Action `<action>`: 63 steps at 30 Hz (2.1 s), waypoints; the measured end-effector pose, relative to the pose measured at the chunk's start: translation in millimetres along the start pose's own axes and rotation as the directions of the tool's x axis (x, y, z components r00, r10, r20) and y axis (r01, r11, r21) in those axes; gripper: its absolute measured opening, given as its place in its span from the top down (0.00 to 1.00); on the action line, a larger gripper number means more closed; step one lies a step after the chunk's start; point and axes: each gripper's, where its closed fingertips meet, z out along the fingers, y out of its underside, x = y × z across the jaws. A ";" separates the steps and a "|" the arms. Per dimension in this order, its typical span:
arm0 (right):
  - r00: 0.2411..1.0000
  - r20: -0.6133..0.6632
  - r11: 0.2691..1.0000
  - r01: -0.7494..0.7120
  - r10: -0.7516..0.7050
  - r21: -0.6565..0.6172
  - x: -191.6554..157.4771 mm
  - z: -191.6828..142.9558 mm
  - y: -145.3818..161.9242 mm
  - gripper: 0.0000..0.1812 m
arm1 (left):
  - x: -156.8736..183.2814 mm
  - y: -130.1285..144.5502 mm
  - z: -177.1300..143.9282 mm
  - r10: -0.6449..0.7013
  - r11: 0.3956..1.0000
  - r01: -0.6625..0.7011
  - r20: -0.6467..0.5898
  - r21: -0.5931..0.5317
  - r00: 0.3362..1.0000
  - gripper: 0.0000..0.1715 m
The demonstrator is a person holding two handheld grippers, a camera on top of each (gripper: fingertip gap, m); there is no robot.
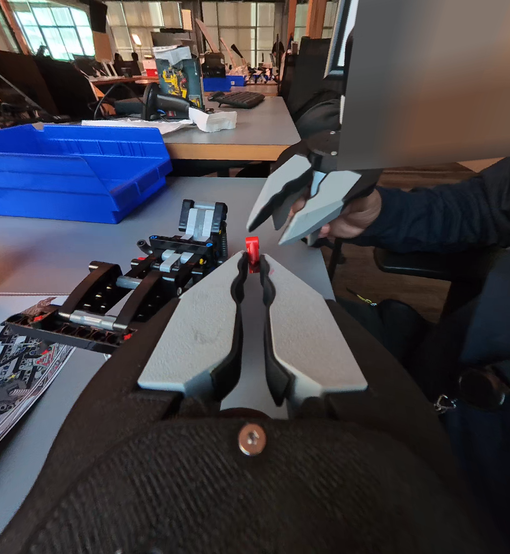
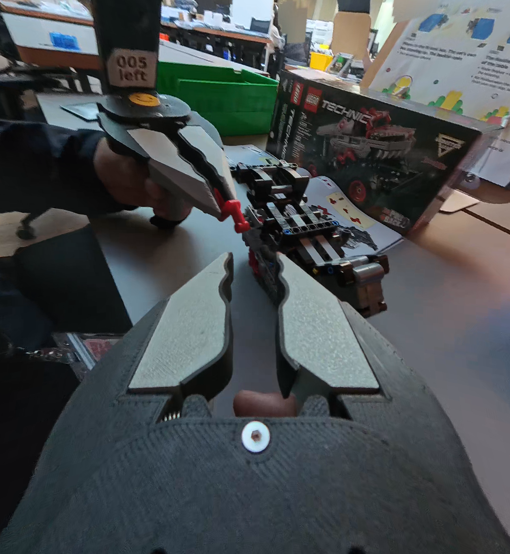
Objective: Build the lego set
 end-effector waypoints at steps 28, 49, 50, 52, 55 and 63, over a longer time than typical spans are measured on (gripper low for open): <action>0.997 -0.017 0.990 0.077 -0.079 -0.120 3.7 0.4 22.9 0.85 | -6.1 11.8 -6.4 0.128 0.989 -0.122 0.058 -0.088 0.990 0.98; 0.963 -0.262 0.994 0.082 -0.060 0.073 89.9 -47.9 10.4 0.85 | 11.6 -1.3 -43.7 0.276 0.959 -0.272 -0.046 0.077 0.960 0.98; 0.962 -0.270 0.994 0.062 -0.035 0.094 96.7 -49.5 9.1 0.85 | 11.9 -2.5 -47.4 0.284 0.956 -0.279 -0.047 0.093 0.958 0.98; 0.963 -0.267 0.993 0.004 0.027 0.118 105.9 -50.3 9.0 0.81 | 7.9 -5.6 -54.5 0.273 0.956 -0.266 -0.040 0.123 0.961 0.98; 0.959 -0.273 0.991 -0.041 0.074 0.124 111.9 -51.1 10.8 0.77 | -3.3 -20.1 -69.0 0.196 0.952 -0.190 -0.001 0.242 0.981 0.98; 0.953 -0.299 0.998 -0.039 0.050 0.042 114.7 -42.6 19.8 0.74 | -4.0 -5.5 -86.4 0.185 0.974 -0.192 0.067 0.121 0.980 0.98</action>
